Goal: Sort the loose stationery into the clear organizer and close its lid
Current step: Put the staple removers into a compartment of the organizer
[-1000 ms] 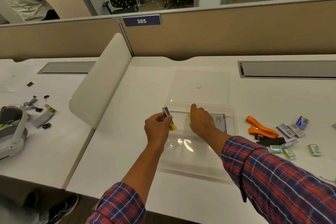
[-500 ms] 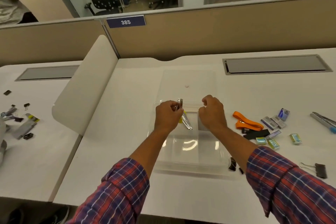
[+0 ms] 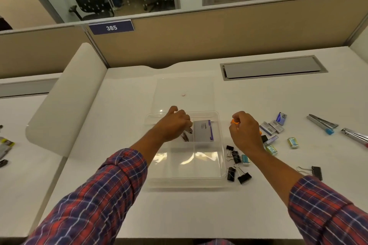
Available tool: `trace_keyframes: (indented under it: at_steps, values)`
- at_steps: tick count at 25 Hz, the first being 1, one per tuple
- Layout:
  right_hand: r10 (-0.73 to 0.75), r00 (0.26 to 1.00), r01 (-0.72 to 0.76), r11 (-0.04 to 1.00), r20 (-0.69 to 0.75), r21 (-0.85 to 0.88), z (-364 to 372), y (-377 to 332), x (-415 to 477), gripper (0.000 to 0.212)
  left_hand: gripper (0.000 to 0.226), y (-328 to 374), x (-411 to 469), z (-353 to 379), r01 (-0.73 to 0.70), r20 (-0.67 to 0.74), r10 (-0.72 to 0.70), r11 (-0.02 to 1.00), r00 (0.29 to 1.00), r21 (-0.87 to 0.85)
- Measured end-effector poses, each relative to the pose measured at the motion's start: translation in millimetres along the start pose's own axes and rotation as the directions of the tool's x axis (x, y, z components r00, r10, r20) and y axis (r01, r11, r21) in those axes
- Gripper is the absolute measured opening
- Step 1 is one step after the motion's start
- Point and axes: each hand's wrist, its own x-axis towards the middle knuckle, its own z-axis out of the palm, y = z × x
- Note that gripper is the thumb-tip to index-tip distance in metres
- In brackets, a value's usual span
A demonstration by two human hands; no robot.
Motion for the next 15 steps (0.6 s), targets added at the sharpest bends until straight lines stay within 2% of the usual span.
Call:
trace_keyframes:
  at_steps: [3, 5, 7, 11, 13, 15]
  values:
    - [-0.002, 0.999, 0.002, 1.000, 0.032, -0.011, -11.2, 6.8, -1.6, 0.014, 0.023, 6.3, -5.1, 8.1, -0.040, -0.097, 0.041, 0.999, 0.994, 0.018]
    - [0.002, 0.998, -0.001, 1.000, 0.055, -0.015, -15.7, 10.4, -2.0, 0.013, 0.026, 13.6, -11.0, 14.4, 0.037, -0.165, -0.041, 0.999, 0.985, -0.026]
    - [-0.005, 0.997, 0.007, 1.000, 0.073, -0.020, -18.5, 12.8, -1.8, 0.012, 0.035, 18.4, -14.4, 18.3, 0.182, -0.183, -0.194, 0.980, 0.964, -0.081]
    - [-0.021, 0.996, 0.022, 1.000, 0.085, -0.017, -20.0, 15.0, 0.9, 0.014, 0.049, 27.6, -11.4, 17.4, 0.494, -0.053, -0.509, 0.852, 0.859, -0.172]
    - [-0.021, 0.996, 0.022, 1.000, 0.089, -0.015, -19.8, 15.4, 1.8, 0.015, 0.056, 33.0, -8.2, 17.1, 0.586, 0.037, -0.590, 0.791, 0.807, -0.176]
    - [-0.027, 0.995, 0.029, 0.999, 0.094, -0.023, -19.7, 17.2, 2.0, 0.015, 0.051, 36.2, -5.7, 17.9, 0.625, 0.092, -0.619, 0.767, 0.780, -0.144]
